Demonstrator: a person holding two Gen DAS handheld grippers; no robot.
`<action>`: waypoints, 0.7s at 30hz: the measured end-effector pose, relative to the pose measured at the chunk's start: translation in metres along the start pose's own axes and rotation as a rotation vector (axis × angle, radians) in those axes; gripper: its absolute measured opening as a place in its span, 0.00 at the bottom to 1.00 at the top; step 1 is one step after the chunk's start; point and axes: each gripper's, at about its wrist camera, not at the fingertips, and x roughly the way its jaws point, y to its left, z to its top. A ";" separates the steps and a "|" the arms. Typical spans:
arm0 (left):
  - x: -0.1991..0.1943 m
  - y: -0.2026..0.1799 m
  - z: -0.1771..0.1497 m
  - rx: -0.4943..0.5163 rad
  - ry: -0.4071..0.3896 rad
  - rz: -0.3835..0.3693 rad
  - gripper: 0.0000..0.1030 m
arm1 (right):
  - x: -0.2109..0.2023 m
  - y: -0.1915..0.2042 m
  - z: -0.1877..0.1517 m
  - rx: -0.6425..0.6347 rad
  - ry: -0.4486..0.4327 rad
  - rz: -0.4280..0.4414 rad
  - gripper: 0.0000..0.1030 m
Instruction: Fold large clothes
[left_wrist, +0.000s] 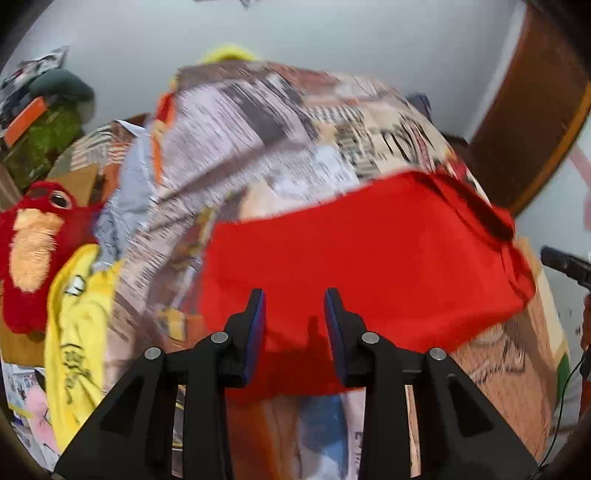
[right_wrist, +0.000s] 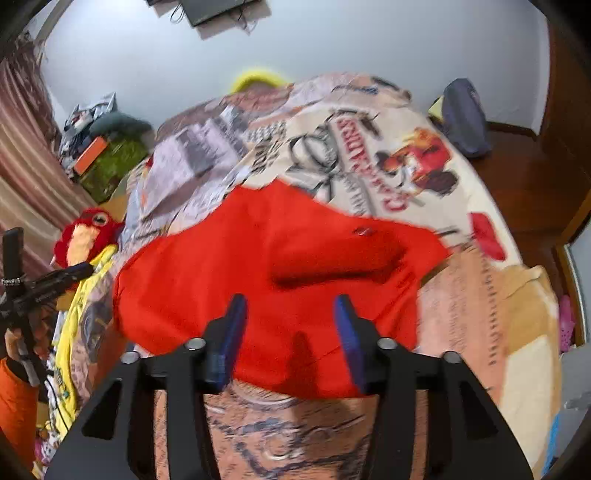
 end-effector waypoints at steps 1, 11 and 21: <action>0.008 -0.008 -0.005 0.023 0.021 -0.013 0.31 | 0.008 0.003 -0.003 -0.007 0.017 0.011 0.54; 0.081 -0.044 0.003 0.136 0.097 -0.014 0.31 | 0.085 0.006 0.018 -0.092 0.109 -0.046 0.54; 0.130 -0.039 0.051 0.112 0.078 0.039 0.31 | 0.096 -0.079 0.094 0.179 -0.066 -0.313 0.54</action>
